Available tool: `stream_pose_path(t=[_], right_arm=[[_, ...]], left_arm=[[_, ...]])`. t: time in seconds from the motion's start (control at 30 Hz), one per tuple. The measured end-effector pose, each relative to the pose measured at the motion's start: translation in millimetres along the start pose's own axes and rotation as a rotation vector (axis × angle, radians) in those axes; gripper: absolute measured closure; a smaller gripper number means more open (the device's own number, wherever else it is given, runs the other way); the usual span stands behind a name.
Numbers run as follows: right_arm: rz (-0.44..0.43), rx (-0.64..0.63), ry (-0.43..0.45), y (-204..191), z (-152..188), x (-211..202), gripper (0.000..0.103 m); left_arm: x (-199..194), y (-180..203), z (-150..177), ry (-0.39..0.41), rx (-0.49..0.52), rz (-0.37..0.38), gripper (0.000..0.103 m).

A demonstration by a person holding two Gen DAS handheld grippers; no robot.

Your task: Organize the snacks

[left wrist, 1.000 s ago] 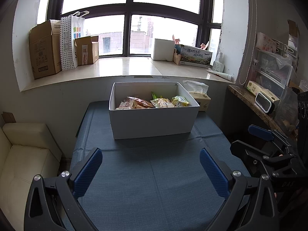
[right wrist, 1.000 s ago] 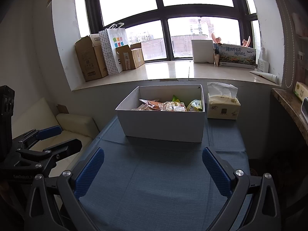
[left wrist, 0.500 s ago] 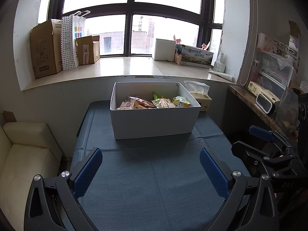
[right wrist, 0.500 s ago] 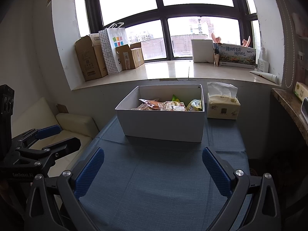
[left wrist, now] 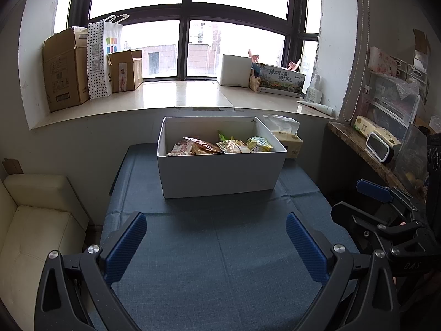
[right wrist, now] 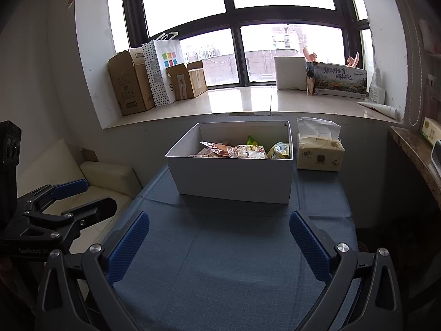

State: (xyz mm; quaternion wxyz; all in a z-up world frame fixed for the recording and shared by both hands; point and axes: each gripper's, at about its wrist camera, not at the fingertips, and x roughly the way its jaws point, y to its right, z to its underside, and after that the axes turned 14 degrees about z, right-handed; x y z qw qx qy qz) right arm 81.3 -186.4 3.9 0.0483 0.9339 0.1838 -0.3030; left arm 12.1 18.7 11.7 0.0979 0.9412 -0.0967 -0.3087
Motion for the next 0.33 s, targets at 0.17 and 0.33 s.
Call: stream_pose_path(t=[0.17,0.33], right_arm=[[0.0,0.0,0.0,0.2,0.1,0.0,0.0],[0.0,-0.001,0.0,0.0,0.1,0.0,0.0]], left_arm=[[0.3,0.2,1.0,0.001,0.003,-0.002,0.0],[0.4,1.6,0.8,-0.003,0.008,0.005,0.0]])
